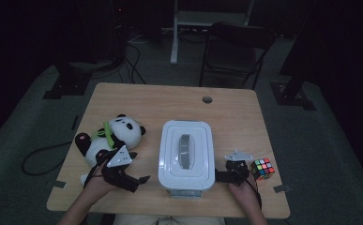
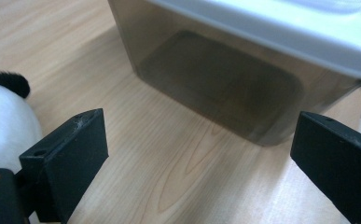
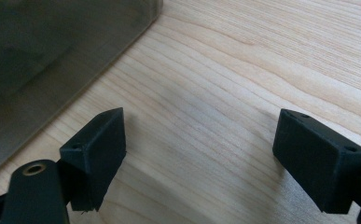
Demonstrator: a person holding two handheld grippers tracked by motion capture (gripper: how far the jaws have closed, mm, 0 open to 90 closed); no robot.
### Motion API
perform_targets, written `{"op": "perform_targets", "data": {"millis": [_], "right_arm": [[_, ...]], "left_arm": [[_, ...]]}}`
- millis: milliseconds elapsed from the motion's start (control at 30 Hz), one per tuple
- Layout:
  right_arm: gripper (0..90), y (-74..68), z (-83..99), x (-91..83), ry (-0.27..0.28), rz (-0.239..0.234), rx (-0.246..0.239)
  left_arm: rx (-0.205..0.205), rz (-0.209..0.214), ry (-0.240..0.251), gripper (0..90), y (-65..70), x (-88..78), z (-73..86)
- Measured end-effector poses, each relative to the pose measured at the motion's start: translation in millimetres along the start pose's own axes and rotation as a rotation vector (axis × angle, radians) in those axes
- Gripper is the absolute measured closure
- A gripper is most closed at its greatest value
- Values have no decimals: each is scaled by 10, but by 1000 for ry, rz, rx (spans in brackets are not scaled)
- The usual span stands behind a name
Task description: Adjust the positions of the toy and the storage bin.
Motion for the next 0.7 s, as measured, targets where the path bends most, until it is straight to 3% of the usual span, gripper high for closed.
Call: {"op": "perform_targets", "data": {"millis": [200, 333, 467, 633, 700], "right_arm": [[167, 0, 0, 0, 0, -1, 1], [167, -4, 1, -1, -1, -4, -2], [166, -16, 6, -6, -2, 5, 7], [133, -20, 16, -11, -6, 30, 28], [127, -19, 17, -12, -8, 34, 34]], "left_arm": [[-13, 15, -18, 45, 43, 127, 133], [-40, 0, -16, 45, 53, 202, 254], [-36, -13, -38, 45, 67, 257, 345], [-64, -9, -54, 45, 20, 284, 441], [-66, -25, -52, 45, 9, 290, 475]]}}
Point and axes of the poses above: each handheld gripper's, and its own axes: x roughly forward along the jaws, z roughly out of its underside, y roughly to its right, the point moved 2 cm from there along x, roughly forward along the jaws, and after that the axes turned 6 degrees about x, right-handed, at the moved point
